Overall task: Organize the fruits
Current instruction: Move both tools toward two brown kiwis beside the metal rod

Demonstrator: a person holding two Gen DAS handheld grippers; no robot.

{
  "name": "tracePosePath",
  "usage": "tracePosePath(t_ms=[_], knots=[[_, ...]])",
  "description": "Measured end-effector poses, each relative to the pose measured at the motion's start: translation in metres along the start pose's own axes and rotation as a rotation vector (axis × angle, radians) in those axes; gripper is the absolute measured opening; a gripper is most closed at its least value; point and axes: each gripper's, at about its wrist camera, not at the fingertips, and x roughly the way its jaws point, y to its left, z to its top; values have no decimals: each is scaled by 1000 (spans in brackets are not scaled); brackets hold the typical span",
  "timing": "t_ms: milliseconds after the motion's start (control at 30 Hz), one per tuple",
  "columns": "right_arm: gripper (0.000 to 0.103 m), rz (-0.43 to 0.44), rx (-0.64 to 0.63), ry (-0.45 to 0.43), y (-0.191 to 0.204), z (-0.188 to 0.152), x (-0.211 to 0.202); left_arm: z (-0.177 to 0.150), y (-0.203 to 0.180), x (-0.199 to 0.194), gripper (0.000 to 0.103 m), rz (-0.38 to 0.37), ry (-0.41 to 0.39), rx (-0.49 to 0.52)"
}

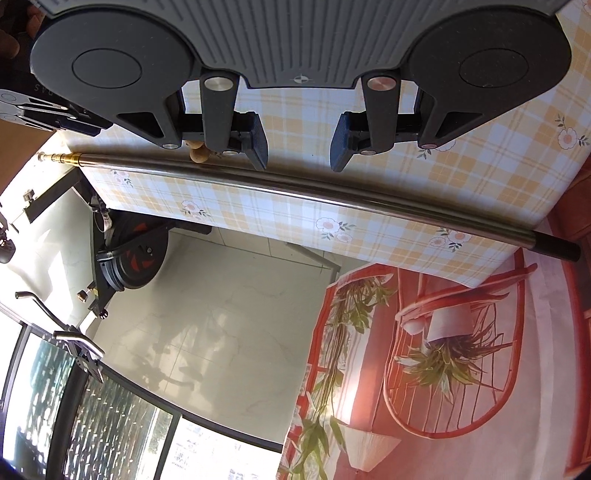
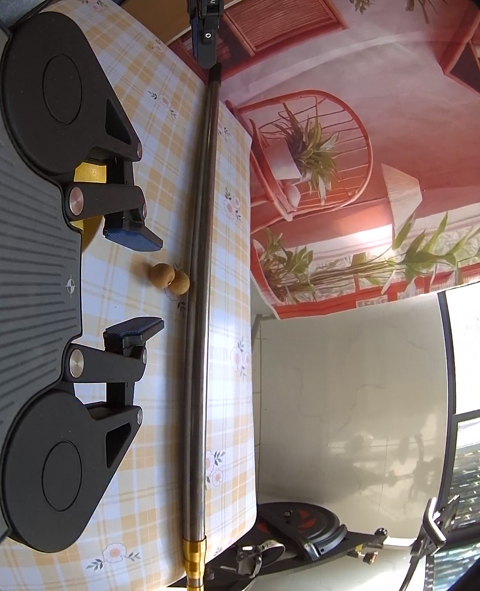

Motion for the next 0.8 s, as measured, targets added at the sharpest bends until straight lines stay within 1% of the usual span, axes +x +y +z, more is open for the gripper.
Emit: tracePosePath(t_ms=[267, 433, 633, 800], knots=[[37, 40, -44, 25, 5, 11, 36, 10, -8, 26, 39, -24, 5, 17], [36, 60, -61, 88, 5, 18, 75, 15, -15, 49, 39, -48, 22, 18], [35, 77, -96, 152, 11, 19, 115, 15, -19, 76, 39, -77, 63, 1], [35, 61, -109, 198, 14, 17, 140, 15, -25, 96, 39, -95, 95, -10]])
